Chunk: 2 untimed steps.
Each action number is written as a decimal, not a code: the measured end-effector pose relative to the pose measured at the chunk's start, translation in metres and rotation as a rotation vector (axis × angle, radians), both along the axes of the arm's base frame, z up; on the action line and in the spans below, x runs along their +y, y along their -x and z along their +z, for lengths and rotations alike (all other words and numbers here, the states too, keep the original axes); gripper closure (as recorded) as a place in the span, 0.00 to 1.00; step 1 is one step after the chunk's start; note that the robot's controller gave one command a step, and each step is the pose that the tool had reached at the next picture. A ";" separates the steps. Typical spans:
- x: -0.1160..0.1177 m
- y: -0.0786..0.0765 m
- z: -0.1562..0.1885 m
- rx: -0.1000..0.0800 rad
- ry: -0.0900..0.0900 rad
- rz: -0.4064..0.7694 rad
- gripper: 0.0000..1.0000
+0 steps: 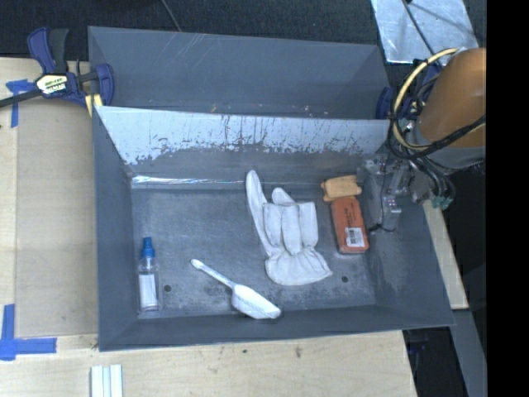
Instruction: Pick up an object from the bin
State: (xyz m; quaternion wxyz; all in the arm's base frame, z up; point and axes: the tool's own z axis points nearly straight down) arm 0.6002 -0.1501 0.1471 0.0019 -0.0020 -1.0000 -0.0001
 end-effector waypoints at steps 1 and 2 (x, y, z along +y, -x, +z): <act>0.001 -0.002 0.005 -0.007 0.001 0.003 0.00; 0.016 0.003 -0.037 -0.010 0.002 0.003 0.00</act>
Offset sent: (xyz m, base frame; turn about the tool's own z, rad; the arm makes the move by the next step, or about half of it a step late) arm -0.0060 0.0212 -0.0487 -0.0039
